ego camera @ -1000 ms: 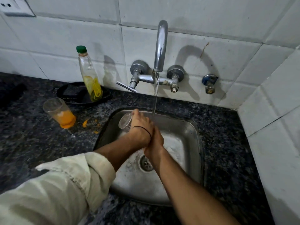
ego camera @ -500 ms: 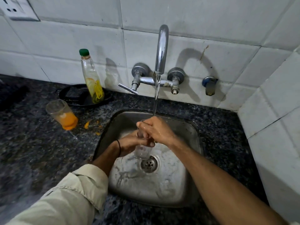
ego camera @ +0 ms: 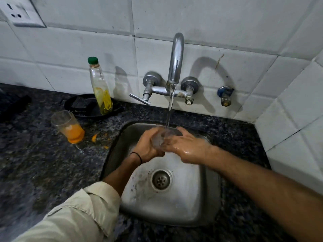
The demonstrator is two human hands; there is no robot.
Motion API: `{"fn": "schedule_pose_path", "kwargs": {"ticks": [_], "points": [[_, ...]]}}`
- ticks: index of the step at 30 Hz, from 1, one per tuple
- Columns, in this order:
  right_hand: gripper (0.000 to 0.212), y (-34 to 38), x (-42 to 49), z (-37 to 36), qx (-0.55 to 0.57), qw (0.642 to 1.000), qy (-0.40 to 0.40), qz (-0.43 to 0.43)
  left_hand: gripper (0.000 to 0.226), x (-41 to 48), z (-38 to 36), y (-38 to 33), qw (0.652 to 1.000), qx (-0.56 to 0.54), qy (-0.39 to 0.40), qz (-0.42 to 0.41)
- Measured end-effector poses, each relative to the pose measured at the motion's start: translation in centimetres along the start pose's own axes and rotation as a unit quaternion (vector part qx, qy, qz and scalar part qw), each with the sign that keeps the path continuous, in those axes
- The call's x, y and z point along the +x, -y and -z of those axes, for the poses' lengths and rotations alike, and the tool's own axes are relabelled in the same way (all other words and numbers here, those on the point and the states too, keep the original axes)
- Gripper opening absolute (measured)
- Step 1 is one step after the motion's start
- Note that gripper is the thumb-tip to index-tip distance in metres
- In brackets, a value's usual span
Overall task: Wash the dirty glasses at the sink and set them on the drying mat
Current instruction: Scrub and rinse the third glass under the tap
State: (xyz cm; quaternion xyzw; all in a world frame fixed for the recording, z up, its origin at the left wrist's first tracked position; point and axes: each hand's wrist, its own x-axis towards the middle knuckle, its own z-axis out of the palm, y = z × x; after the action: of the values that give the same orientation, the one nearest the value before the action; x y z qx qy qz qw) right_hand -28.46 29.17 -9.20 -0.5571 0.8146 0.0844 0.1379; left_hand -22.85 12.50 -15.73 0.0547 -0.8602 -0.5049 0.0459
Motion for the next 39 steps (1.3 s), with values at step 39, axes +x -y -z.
{"fn": "schedule_pose_path", "kwargs": {"ticks": [39], "points": [[0.044,5.0,5.2,-0.1,0.677,0.541,-0.246,-0.435,0.052,-2.8,-5.7,-2.6,0.947,0.233,-0.213,0.059]]}}
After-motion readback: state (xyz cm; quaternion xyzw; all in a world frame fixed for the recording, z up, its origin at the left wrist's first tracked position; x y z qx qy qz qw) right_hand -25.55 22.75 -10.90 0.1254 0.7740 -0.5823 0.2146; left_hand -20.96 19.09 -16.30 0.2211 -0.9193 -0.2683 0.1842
